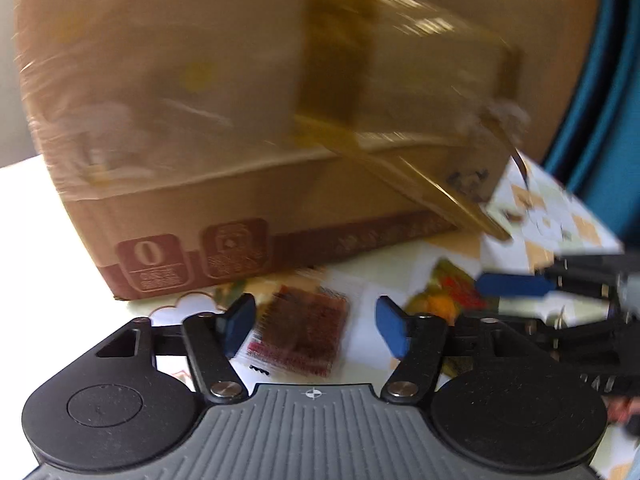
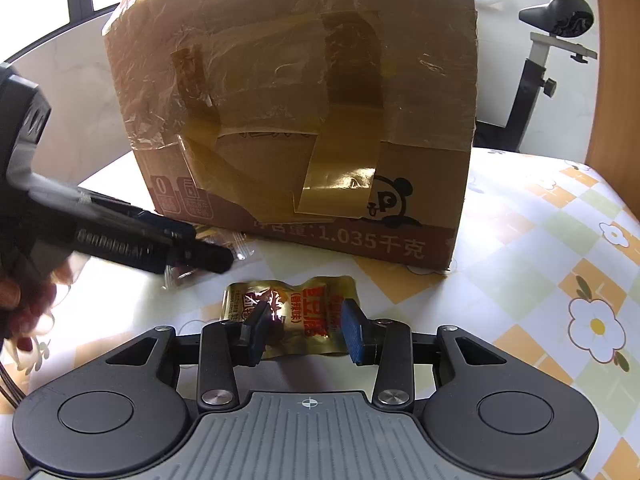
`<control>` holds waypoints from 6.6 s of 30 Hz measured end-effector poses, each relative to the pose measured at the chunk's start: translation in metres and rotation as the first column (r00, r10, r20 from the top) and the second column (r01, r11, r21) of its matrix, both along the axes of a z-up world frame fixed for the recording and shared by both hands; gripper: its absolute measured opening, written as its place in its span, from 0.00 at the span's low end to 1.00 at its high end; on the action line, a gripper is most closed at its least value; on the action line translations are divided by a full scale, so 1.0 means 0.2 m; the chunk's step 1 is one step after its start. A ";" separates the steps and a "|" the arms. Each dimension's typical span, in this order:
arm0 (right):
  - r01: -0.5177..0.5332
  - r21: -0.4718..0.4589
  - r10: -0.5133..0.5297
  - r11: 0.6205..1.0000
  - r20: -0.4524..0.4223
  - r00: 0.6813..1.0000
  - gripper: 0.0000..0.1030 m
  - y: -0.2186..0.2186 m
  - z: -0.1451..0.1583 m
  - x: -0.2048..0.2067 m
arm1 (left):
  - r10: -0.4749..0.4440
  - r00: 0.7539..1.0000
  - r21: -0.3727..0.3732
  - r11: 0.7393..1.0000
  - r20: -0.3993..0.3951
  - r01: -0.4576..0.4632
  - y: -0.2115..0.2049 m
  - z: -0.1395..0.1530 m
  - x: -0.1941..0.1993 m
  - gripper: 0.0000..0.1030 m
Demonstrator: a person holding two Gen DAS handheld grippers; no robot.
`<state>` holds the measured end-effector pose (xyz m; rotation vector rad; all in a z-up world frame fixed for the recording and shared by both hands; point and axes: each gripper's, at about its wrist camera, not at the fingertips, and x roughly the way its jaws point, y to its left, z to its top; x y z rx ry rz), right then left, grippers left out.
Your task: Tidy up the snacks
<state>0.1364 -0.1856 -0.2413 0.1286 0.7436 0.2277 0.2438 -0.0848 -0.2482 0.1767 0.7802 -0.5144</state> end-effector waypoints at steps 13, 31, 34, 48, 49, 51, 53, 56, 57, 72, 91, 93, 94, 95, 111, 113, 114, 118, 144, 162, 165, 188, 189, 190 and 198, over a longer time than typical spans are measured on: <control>0.002 0.003 -0.002 1.000 0.000 1.000 0.35 0.00 0.00 0.00 | 0.094 0.995 0.027 0.995 0.020 -0.095 0.06 0.01 -0.16 0.44; -0.036 -0.035 0.035 0.999 -0.025 0.999 0.75 0.04 0.01 0.03 | 0.268 0.963 -0.103 0.957 -0.031 -0.270 0.28 0.00 -0.45 0.44; -0.064 -0.075 0.061 0.995 -0.038 0.997 0.79 0.09 0.01 0.06 | 0.271 0.962 -0.121 0.954 -0.038 -0.274 0.29 -0.01 -0.44 0.44; -0.072 -0.134 0.068 0.988 -0.036 0.997 0.87 0.15 -0.02 0.09 | 0.272 0.962 -0.136 0.952 -0.028 -0.273 0.29 -0.01 -0.45 0.44; -0.075 -0.132 0.071 0.988 -0.033 0.997 0.85 0.15 -0.02 0.08 | 0.272 0.962 -0.138 0.952 -0.029 -0.273 0.29 -0.01 -0.45 0.44; -0.084 -0.131 0.082 0.988 -0.025 0.996 0.79 0.16 -0.02 0.08 | 0.271 0.962 -0.139 0.952 -0.030 -0.273 0.29 -0.01 -0.45 0.44; -0.087 -0.128 0.085 0.988 -0.021 0.996 0.77 0.16 -0.01 0.06 | 0.271 0.962 -0.137 0.952 -0.028 -0.272 0.29 -0.01 -0.45 0.44; -0.085 -0.122 0.083 0.989 -0.020 0.996 0.75 0.15 -0.01 0.06 | 0.270 0.962 -0.135 0.953 -0.027 -0.271 0.29 -0.01 -0.45 0.44; -0.081 -0.119 0.080 0.990 -0.018 0.997 0.73 0.14 -0.01 0.06 | 0.270 0.963 -0.135 0.953 -0.027 -0.271 0.29 -0.01 -0.45 0.44; -0.076 -0.120 0.079 0.990 0.019 0.997 0.35 0.12 0.02 0.01 | 0.268 0.963 -0.124 0.955 -0.021 -0.268 0.27 -0.01 -0.45 0.44; 0.009 0.169 -0.004 0.986 -0.028 1.000 0.20 -0.12 0.10 -0.13 | 0.243 0.970 -0.166 0.957 0.006 -0.238 0.27 0.06 -0.51 0.38; 0.022 0.191 -0.016 0.981 -0.032 0.999 0.20 -0.15 0.11 -0.16 | 0.244 0.970 -0.173 0.956 0.012 -0.238 0.27 0.08 -0.52 0.38; 0.031 0.203 -0.025 0.979 -0.032 0.999 0.20 -0.16 0.11 -0.18 | 0.242 0.970 -0.174 0.956 0.018 -0.236 0.27 0.09 -0.53 0.38; 0.040 0.213 -0.035 0.976 -0.030 0.999 0.20 -0.18 0.12 -0.19 | 0.241 0.970 -0.175 0.957 0.025 -0.233 0.27 0.10 -0.53 0.38; 0.037 0.327 -0.133 0.944 0.275 0.952 0.20 -0.42 0.71 -0.25 | 0.186 0.920 -0.253 0.962 0.346 -0.100 0.24 0.70 -0.55 0.39; 0.015 0.325 -0.128 0.946 0.329 0.936 0.20 -0.44 0.81 -0.20 | 0.175 0.900 -0.251 0.965 0.398 -0.076 0.22 0.80 -0.51 0.39; 0.001 0.318 -0.120 0.948 0.356 0.927 0.20 -0.45 0.85 -0.18 | 0.167 0.894 -0.252 0.966 0.416 -0.064 0.21 0.84 -0.49 0.39; -0.022 0.256 -0.092 0.967 0.423 0.902 0.20 -0.44 0.97 -0.02 | 0.161 0.882 -0.271 0.962 0.442 -0.040 0.16 0.96 -0.33 0.39; 0.114 -0.012 -0.106 0.993 0.268 0.957 0.76 -0.26 1.02 0.50 | 0.285 0.899 -0.141 0.958 0.334 -0.251 0.17 1.00 0.11 0.91; 0.141 0.001 -0.133 0.990 0.345 0.929 1.00 -0.09 1.32 0.28 | 0.316 0.853 -0.154 0.949 0.416 -0.276 0.21 1.27 -0.17 0.94; 0.140 0.007 -0.133 0.990 0.355 0.925 1.00 -0.08 1.37 0.24 | 0.337 0.852 -0.192 0.940 0.400 -0.282 0.22 1.31 -0.21 0.94; 0.205 0.055 -0.211 0.977 0.324 0.922 1.00 -0.09 1.44 -0.02 | 0.408 0.824 -0.192 0.913 0.393 -0.360 0.21 1.36 -0.42 0.94; 0.206 0.053 -0.212 0.977 0.323 0.923 1.00 -0.09 1.44 -0.02 | 0.407 0.824 -0.192 0.913 0.394 -0.359 0.21 1.36 -0.43 0.94; 0.207 0.051 -0.212 0.977 0.321 0.923 1.00 -0.09 1.44 -0.03 | 0.406 0.824 -0.191 0.914 0.394 -0.359 0.21 1.36 -0.43 0.94; 0.210 0.043 -0.212 0.977 0.319 0.924 1.00 -0.09 1.44 -0.02 | 0.405 0.825 -0.189 0.914 0.395 -0.358 0.21 1.36 -0.44 0.94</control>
